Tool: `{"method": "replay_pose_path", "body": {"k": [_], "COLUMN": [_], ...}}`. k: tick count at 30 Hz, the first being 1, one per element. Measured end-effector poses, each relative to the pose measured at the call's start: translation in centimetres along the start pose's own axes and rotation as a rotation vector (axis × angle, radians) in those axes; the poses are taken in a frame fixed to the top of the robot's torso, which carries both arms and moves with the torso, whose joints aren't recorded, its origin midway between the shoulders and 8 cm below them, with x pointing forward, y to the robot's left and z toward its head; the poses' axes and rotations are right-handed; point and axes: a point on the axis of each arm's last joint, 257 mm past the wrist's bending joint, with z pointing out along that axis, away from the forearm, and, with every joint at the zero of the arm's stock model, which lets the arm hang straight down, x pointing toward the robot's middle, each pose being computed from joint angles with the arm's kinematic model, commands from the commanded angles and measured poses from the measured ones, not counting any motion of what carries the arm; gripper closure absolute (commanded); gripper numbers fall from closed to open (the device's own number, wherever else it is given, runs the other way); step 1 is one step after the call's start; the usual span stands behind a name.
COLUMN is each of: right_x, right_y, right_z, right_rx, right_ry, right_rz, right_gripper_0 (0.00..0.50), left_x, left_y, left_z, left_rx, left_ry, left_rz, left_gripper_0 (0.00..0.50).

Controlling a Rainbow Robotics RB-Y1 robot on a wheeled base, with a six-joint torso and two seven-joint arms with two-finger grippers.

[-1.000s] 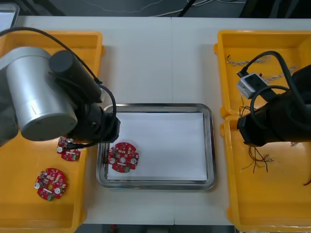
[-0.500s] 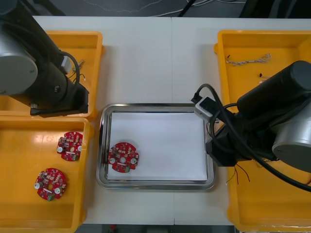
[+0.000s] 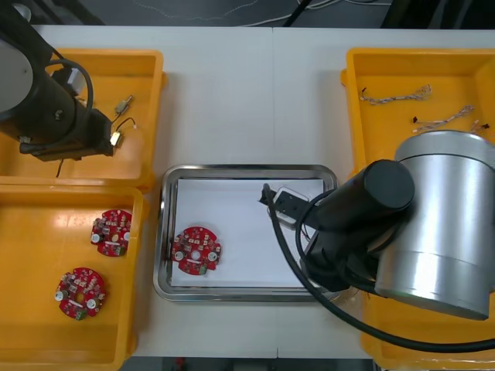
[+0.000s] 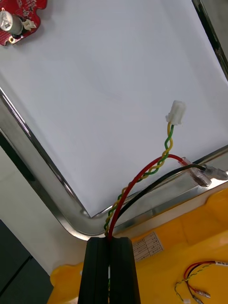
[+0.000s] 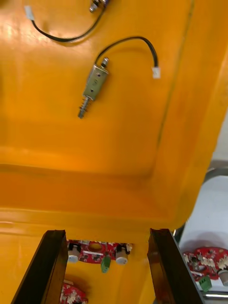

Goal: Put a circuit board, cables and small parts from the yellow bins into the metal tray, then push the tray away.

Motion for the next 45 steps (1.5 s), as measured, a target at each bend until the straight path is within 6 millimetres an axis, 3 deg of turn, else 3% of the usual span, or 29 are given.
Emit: {"method": "replay_pose_path", "body": {"k": [11,21,27,36,45], "right_x": [-2.6,-4.9,-5.1,-4.0,-3.9], "right_y": [1.7,2.0,3.0,4.8,5.2], "right_z": [2.3,5.8,7.9,9.6,10.4], "right_rx": [-0.023,-0.013,-0.006,-0.005,-0.009], "right_ry": [0.003,0.012,0.032,0.060,0.072], "right_rz": [-0.090,-0.186,-0.256,-0.416,-0.431], "right_gripper_0": [0.500,0.500,0.500,0.500,0.500], "left_x": [-4.6,-6.6,-8.0,-7.4,-6.7], "left_y": [2.7,4.4,5.9,8.0,10.0], "left_z": [-0.2,-0.3,-0.4,1.5,3.6], "left_rx": [-0.019,-0.050,-0.019,-0.005,-0.001], "left_ry": [-0.115,-0.172,-0.207,-0.193,-0.154], "left_rz": [0.197,0.161,0.088,0.133,0.064], "left_gripper_0": [0.000,0.000,0.000,0.000,0.000]}}
